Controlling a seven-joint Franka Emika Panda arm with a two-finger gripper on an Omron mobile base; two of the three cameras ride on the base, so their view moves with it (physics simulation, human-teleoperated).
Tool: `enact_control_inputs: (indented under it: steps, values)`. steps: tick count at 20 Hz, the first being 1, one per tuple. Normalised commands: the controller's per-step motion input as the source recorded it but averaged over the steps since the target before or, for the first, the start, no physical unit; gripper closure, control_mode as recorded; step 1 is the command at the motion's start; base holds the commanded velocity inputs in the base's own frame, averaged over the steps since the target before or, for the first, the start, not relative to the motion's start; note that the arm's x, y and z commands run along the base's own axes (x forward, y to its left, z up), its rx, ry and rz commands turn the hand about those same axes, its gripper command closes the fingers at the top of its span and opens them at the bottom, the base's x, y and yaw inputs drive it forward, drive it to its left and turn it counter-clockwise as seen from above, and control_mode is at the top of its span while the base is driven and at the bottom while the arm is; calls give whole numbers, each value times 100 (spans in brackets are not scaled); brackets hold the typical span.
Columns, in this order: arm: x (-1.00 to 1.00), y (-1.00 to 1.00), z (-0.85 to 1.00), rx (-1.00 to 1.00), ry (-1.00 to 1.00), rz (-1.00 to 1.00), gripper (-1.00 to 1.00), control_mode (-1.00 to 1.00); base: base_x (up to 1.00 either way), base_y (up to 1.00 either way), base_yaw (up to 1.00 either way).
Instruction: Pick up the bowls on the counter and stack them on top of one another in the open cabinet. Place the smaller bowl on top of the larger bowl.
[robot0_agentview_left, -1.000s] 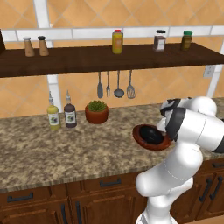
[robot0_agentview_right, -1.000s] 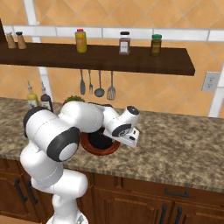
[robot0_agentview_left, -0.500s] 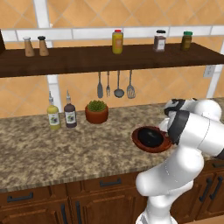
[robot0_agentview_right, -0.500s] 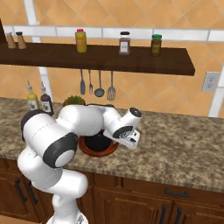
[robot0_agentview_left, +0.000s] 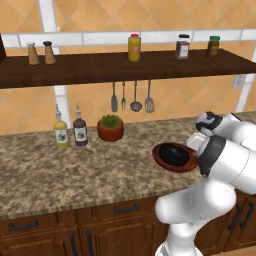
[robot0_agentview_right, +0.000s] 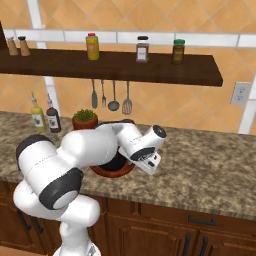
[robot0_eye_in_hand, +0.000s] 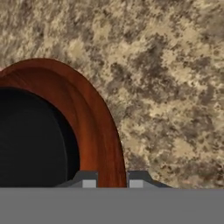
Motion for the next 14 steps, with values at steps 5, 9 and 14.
enact_control_inputs:
  steps: [5,9,14]
  values:
    - [-42,0,58,2,10,-22,100,-100,0,0,0]
    - [-46,0,74,0,2,-23,100,-100,0,0,0]
    - [-33,0,92,4,5,-14,100,-100,0,0,0]
